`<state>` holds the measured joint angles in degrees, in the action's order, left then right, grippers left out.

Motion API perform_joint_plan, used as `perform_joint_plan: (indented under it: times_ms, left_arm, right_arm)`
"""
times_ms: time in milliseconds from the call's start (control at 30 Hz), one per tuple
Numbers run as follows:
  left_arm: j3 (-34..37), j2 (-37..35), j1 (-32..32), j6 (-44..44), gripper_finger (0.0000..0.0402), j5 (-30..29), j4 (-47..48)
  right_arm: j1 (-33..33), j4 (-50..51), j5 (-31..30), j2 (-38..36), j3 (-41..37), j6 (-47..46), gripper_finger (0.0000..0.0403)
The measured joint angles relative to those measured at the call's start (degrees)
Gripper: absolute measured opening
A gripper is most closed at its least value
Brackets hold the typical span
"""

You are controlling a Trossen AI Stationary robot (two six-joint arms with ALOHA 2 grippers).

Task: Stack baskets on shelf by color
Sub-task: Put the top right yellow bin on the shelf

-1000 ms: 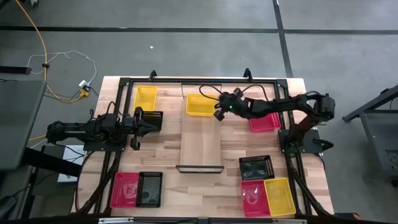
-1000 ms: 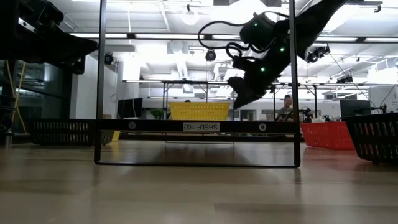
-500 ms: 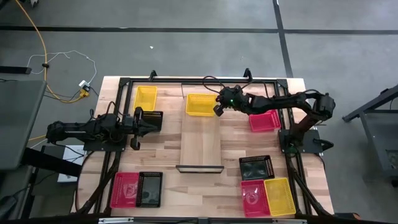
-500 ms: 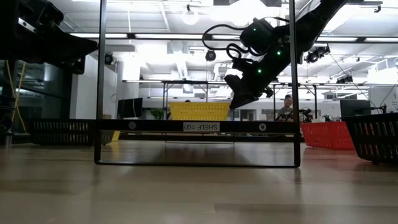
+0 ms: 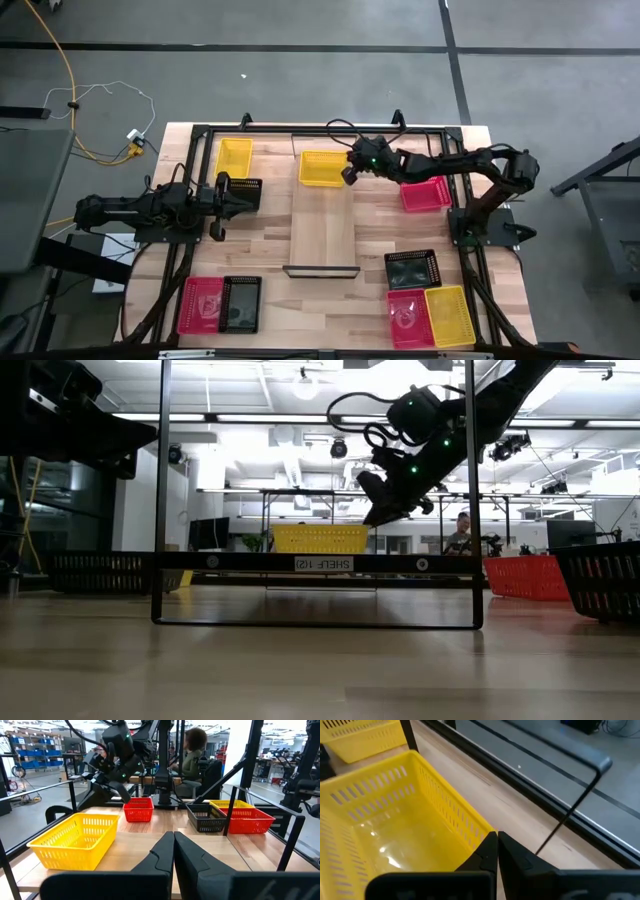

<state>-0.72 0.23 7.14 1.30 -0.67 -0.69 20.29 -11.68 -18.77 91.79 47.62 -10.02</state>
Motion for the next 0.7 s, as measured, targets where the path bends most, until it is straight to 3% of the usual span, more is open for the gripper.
perform_joint_plan:
  times_ms: [267,700]
  left_arm:
    - [0.0,0.0,0.0,0.0,0.0,0.0,0.0]
    - [0.0,0.0,0.0,0.0,0.0,0.0,0.0]
  right_arm:
    - [0.5,-6.8,-0.1,0.0,0.0,3.6,0.0]
    - [1.6,-10.4,2.7,3.7,1.2,-1.3,0.0]
